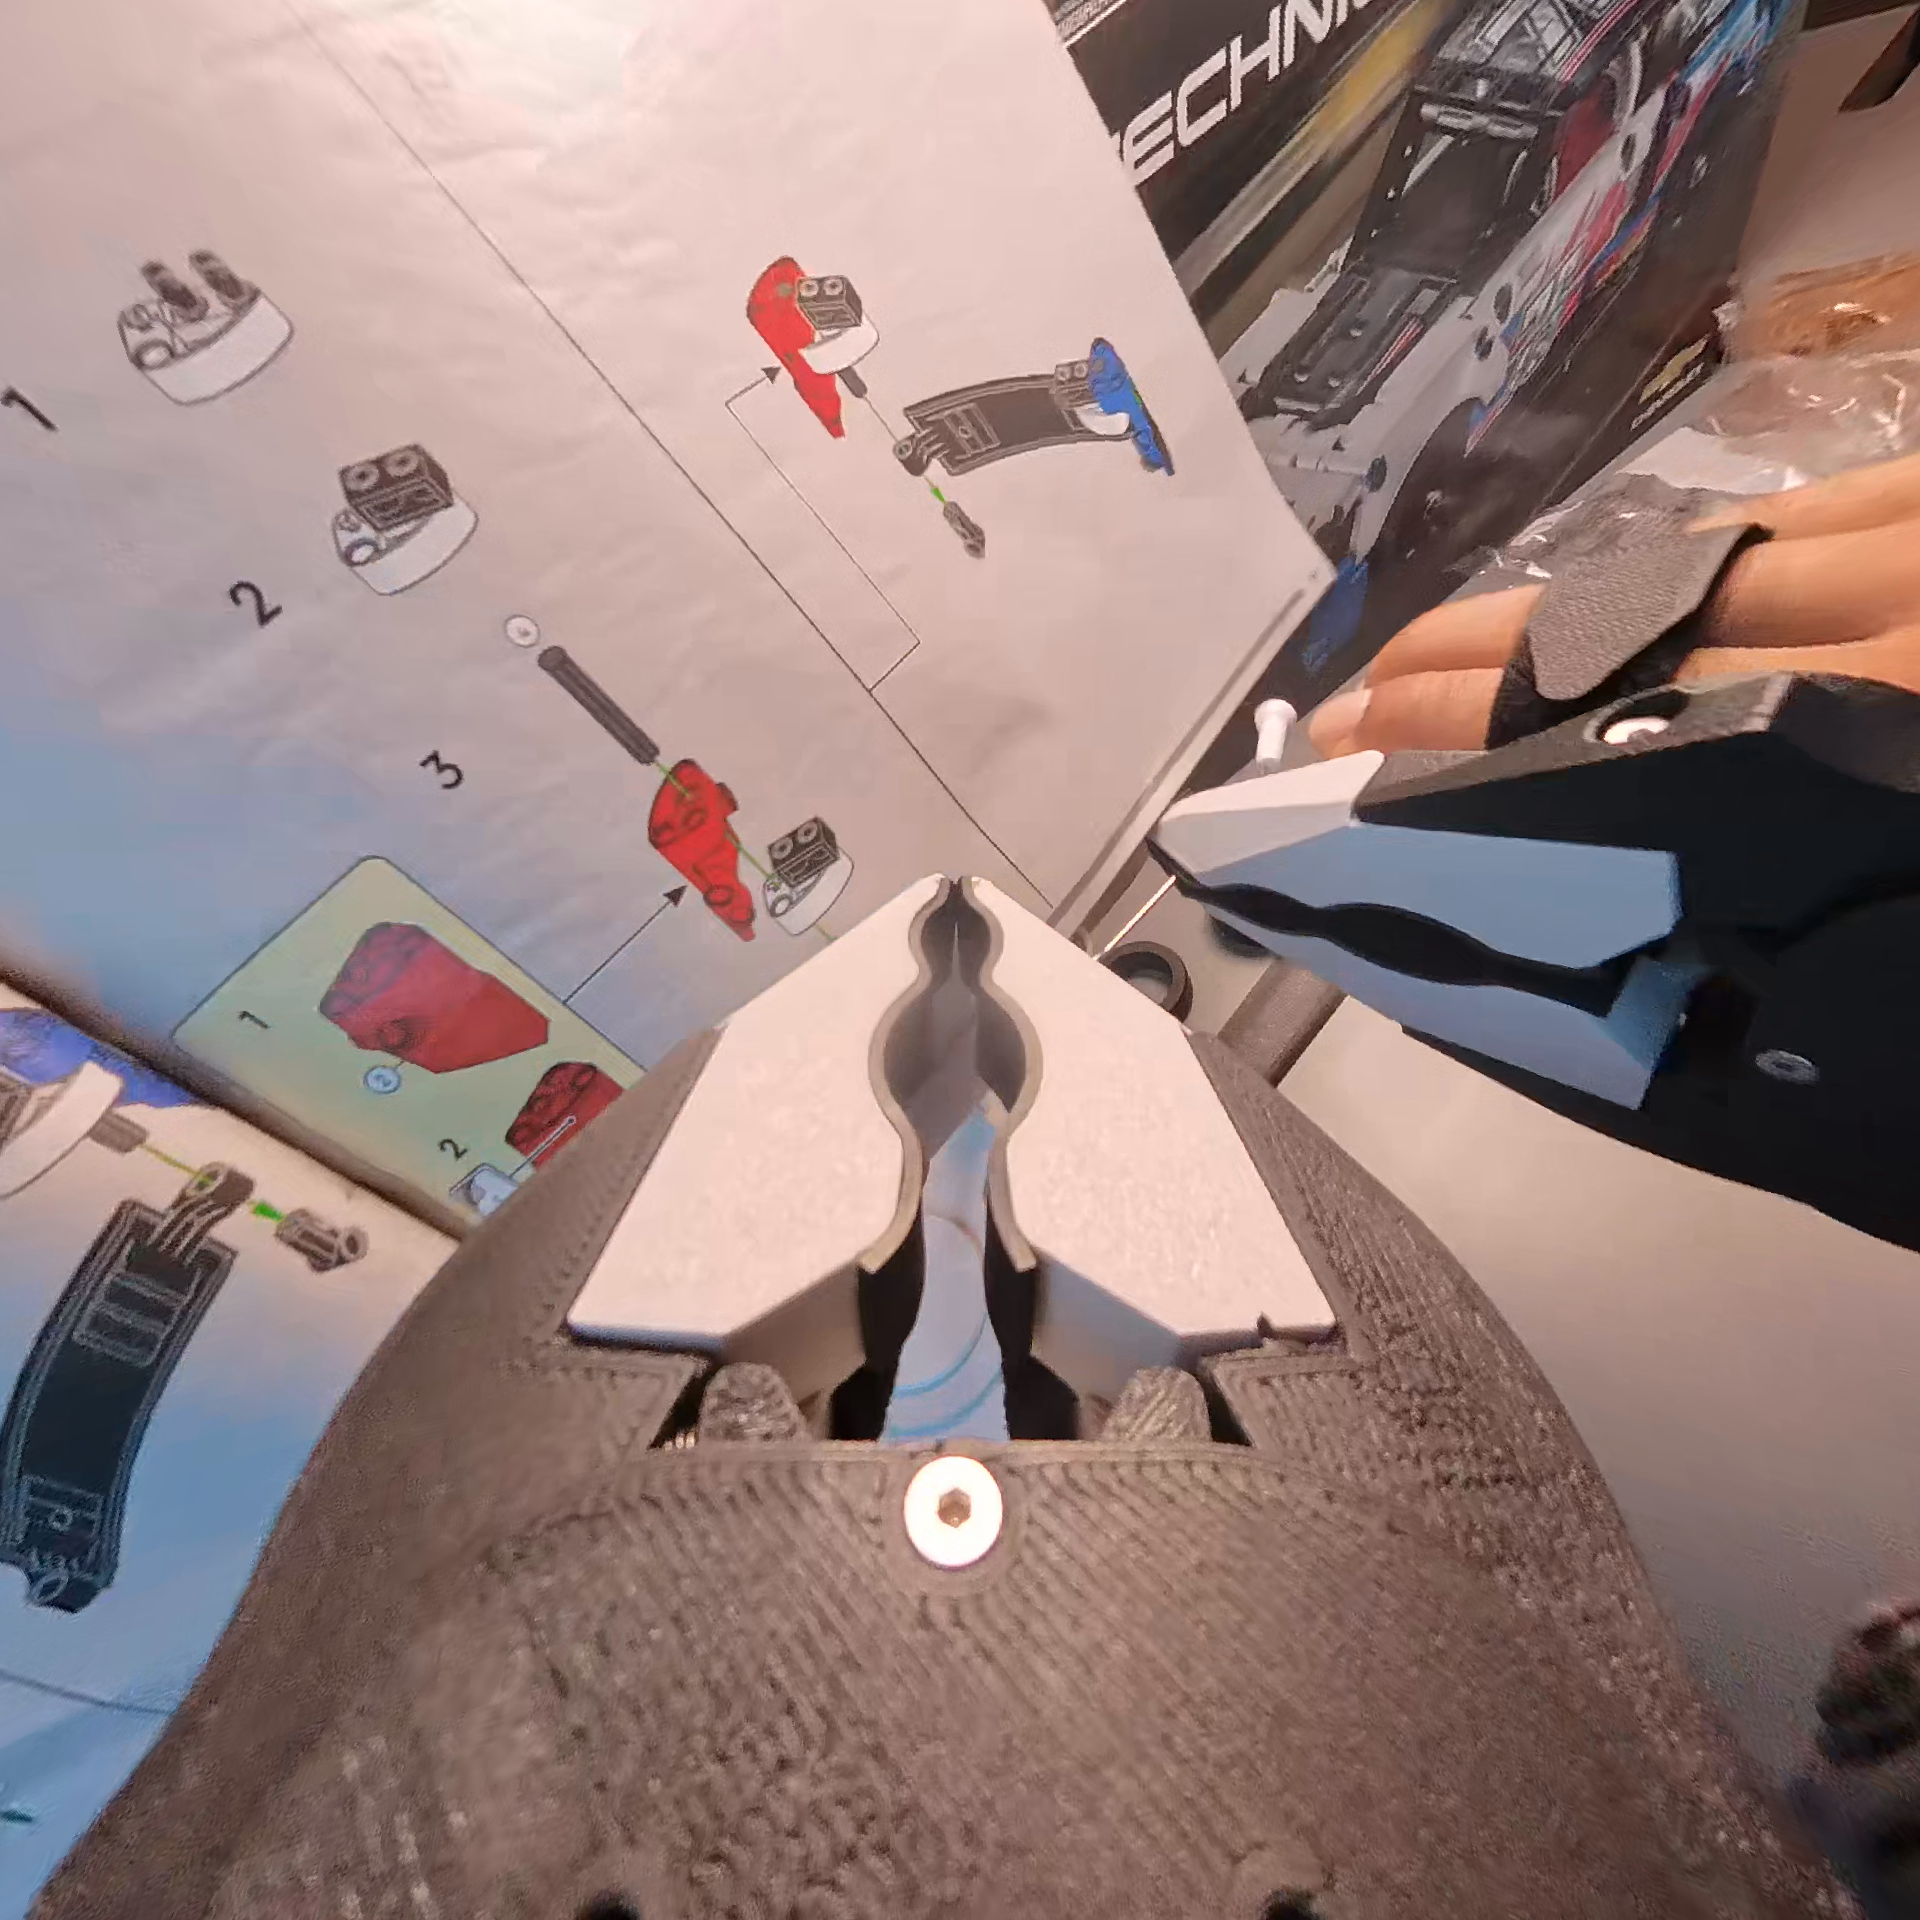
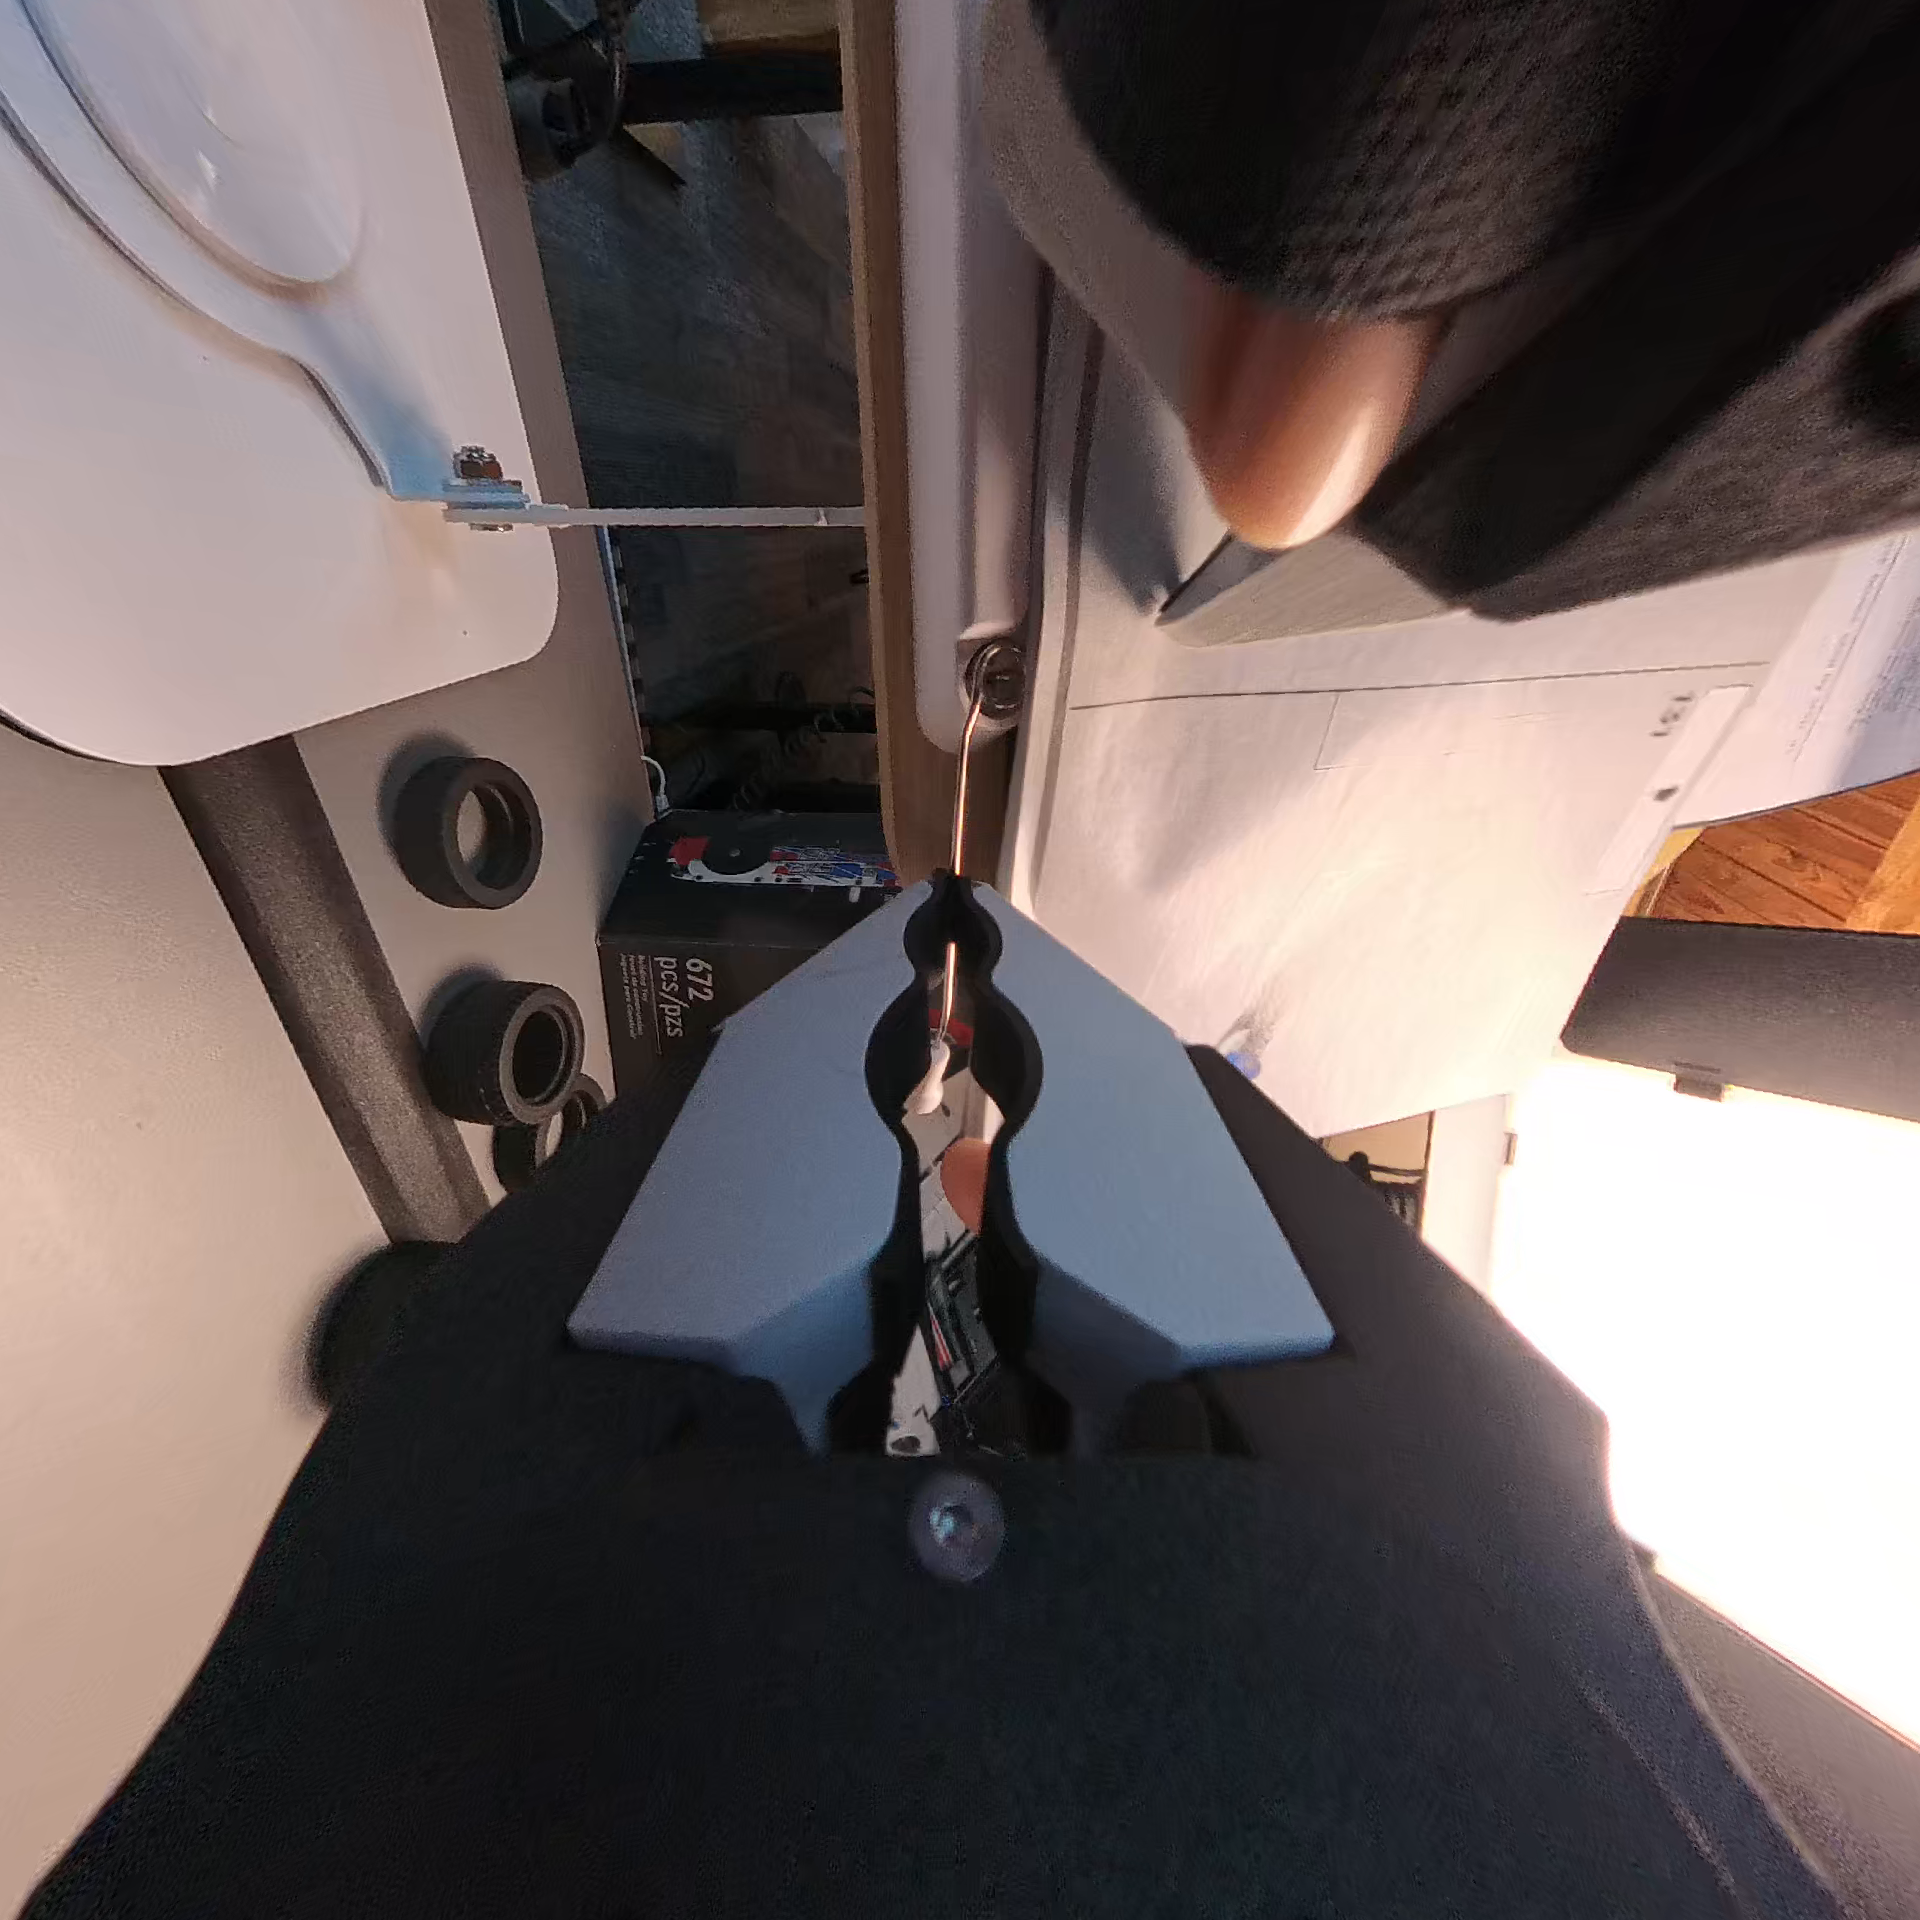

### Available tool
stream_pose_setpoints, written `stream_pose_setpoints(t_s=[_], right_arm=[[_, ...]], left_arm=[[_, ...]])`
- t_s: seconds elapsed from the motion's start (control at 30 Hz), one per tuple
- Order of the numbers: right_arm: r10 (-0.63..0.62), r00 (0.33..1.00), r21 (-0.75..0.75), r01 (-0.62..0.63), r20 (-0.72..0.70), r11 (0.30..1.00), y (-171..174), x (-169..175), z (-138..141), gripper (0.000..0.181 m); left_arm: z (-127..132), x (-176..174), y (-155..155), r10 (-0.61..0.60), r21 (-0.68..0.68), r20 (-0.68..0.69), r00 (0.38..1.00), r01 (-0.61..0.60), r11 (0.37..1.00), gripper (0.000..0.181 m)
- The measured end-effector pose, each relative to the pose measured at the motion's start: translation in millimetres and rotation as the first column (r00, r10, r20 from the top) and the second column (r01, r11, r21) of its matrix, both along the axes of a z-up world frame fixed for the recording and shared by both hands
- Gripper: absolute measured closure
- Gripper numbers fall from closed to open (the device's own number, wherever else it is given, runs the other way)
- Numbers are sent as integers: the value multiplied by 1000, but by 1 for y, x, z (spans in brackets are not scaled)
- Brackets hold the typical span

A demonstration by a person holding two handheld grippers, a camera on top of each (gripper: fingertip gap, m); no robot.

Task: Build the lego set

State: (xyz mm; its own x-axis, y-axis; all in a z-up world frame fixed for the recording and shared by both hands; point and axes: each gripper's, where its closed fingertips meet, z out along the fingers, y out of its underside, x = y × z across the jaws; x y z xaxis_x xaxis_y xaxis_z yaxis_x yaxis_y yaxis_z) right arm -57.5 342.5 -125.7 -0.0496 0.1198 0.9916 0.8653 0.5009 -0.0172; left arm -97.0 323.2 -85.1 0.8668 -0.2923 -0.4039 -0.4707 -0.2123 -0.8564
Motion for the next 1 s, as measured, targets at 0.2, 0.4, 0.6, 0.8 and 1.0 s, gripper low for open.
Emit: stream_pose_setpoints(t_s=[0.2,0.4,0.6,0.8,1.0], right_arm=[[11,996,46,-6,-92,999,-9,2,3,181],[18,996,176,-34,92,984,-9,2,15,181],[91,926,314,-216,366,925,2,-19,42,179],[99,995,81,-101,26,992,-2,-17,45,149],[-92,761,-525,-350,-643,776,-21,-14,35,137]], left_arm=[[-2,-6,18,68,-18,27,997,-68,998,181],[-3,-6,17,57,-15,6,998,-57,998,181],[-3,-4,16,42,-24,10,999,-42,999,181],[0,-4,12,22,-1,76,997,-22,1000,181],[23,-31,-12,62,98,203,977,-83,992,181]])
